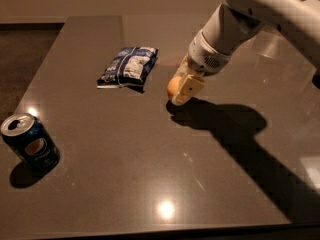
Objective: Pick orange
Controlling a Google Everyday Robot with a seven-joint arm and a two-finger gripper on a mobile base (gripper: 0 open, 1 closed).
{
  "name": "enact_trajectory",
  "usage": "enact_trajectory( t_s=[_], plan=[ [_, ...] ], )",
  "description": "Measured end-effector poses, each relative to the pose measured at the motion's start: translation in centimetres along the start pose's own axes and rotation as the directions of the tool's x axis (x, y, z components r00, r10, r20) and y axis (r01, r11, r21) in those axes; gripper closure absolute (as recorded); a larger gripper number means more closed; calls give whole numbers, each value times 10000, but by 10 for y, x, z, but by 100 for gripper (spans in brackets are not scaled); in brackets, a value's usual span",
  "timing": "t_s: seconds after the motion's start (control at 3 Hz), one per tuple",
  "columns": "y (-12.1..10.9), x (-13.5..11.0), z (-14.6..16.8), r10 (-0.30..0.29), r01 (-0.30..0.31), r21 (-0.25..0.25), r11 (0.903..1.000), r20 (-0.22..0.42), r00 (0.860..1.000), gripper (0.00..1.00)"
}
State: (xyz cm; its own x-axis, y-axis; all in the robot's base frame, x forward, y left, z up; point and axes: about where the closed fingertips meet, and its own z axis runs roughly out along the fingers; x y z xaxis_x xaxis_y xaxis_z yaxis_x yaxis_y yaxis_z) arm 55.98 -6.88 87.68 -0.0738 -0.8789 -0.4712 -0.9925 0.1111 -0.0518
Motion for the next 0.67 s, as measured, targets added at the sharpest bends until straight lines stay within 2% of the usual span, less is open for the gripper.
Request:
enact_trajectory(
  t_s=[0.33,0.67],
  plan=[
    [0,-14,-23,-232,233,163,9996,-43,9997,84],
    [4,-45,-72,-652,642,361,9973,280,9975,100]
  ],
)
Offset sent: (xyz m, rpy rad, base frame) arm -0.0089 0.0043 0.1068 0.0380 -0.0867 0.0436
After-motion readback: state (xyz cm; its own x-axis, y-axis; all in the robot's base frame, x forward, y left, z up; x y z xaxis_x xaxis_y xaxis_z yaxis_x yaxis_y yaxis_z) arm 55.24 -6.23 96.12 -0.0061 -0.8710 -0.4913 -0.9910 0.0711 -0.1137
